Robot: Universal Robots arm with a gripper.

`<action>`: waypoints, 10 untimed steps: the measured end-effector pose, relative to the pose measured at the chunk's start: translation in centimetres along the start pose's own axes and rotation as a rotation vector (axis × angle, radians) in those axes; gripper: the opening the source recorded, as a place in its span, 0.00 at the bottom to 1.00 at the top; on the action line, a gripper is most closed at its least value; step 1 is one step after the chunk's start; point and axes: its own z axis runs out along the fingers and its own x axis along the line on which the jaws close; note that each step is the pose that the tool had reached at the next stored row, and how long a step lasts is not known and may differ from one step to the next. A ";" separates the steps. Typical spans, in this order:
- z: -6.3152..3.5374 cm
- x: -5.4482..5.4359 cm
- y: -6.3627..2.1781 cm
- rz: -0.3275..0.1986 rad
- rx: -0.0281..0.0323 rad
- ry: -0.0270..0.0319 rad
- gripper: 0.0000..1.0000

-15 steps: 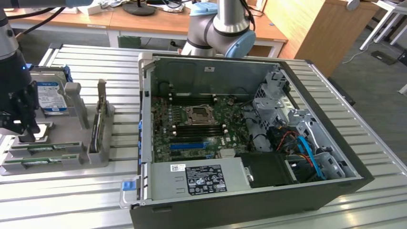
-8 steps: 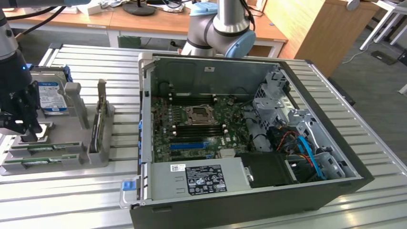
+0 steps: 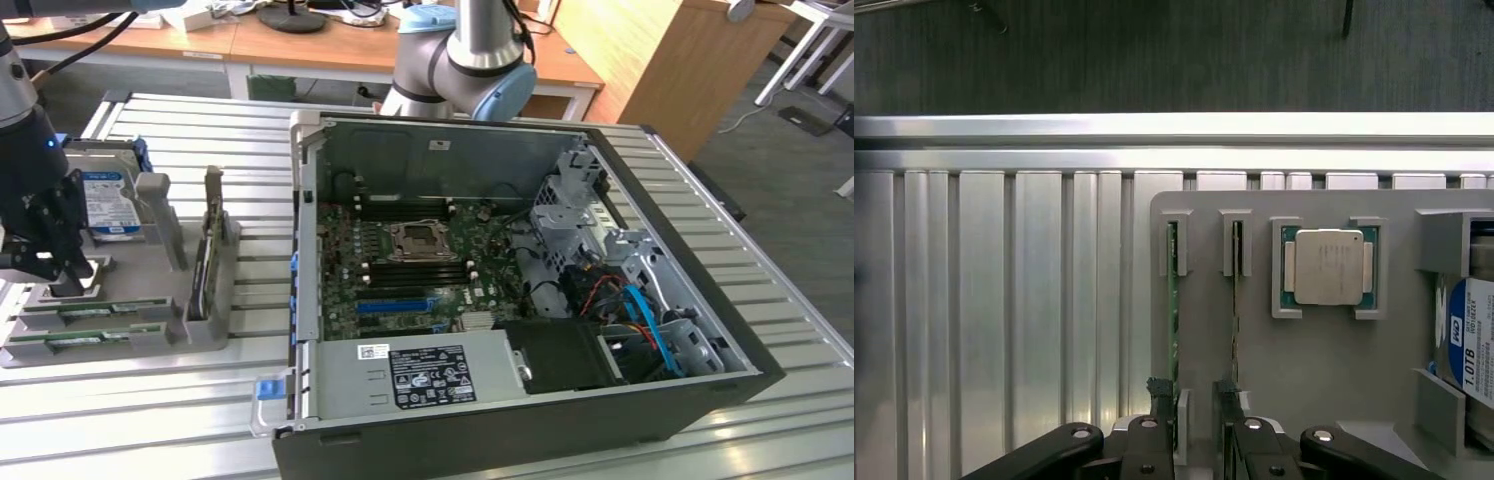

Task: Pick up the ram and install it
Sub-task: 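Pick up the ram and move it above insertion slot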

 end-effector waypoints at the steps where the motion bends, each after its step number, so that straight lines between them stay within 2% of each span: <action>1: 0.00 0.0 0.00 0.000 0.0001 -0.0001 0.30; 4: 0.01 0.1 0.01 0.000 0.0002 -0.0001 0.30; 8: 0.04 0.1 0.05 0.001 0.0052 -0.0068 0.30; 10: 0.05 0.1 0.04 0.001 0.0053 -0.0068 0.30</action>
